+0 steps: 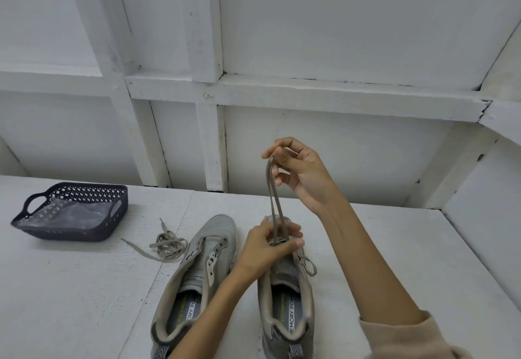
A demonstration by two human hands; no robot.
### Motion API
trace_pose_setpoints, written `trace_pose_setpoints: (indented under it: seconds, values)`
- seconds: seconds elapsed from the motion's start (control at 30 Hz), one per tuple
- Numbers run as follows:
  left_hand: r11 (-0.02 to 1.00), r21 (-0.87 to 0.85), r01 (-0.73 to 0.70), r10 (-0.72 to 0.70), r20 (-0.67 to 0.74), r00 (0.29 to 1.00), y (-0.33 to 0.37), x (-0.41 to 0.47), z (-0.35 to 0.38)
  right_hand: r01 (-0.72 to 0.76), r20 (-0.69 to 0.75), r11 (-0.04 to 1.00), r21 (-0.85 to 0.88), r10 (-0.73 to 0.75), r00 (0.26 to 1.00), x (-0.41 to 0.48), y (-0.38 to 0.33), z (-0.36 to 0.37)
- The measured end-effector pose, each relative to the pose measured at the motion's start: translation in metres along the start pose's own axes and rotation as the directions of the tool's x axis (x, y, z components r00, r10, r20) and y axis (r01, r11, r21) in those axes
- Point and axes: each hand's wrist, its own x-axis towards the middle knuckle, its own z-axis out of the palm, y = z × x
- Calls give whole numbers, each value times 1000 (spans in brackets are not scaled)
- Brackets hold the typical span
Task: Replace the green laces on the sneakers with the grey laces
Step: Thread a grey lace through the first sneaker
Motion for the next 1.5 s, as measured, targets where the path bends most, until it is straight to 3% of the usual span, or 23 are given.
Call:
trace_pose_setpoints:
  seconds: [0.13, 0.43, 0.5, 0.57, 0.63, 0.7, 0.77, 0.83, 0.9, 1.1, 1.23, 1.37, 1.5]
  values:
    - [998, 23, 57, -59, 55, 997, -16, 3, 8, 2, -54, 998, -69, -6, 999, 15, -2, -1]
    - [978, -181, 104, -97, 45, 994, -21, 4, 10, 75, -177, 997, -36, -81, 981, 49, 2, -7]
    - [975, -194, 110, -100, 62, 993, -19, 4, 12, 48, -216, 994, -96, -68, 974, 50, 12, -16]
    - [973, -198, 117, -104, 72, 992, -20, 5, 13, -84, -219, 972, -220, 35, 975, 46, 19, -30]
    - [970, -213, 118, -106, 68, 992, -22, 6, 14, -310, -274, 865, -394, 211, 938, 37, 26, -48]
    - [971, -215, 105, -94, 62, 994, -22, 6, 14, -457, -379, 652, -605, 268, 886, 21, 28, -61]
    - [972, -218, 85, -74, 60, 995, -23, 7, 15, -499, -386, 372, -783, 338, 858, 2, 28, -69]
    - [976, -209, 66, -56, 57, 997, -25, 7, 14, -496, -326, 219, -841, 526, 785, -18, 31, -71]
    - [980, -195, 45, -35, 51, 998, -26, 8, 14, -503, -255, 279, -818, 609, 751, -33, 35, -65]
    - [979, -200, 27, -21, 33, 999, -26, 9, 16, -416, -135, 654, -632, 436, 890, -46, 46, -39]
    - [978, -206, 39, -33, 31, 999, -27, 7, 16, -379, -226, 696, -610, 306, 925, -42, 43, -31]
    - [969, -234, 73, -66, 37, 997, -27, 7, 17, -382, -251, 765, -518, 291, 923, -36, 34, -28]
    - [976, -212, 46, -39, 36, 999, -27, 5, 16, -330, -287, 899, -289, 247, 925, -22, 22, -22]
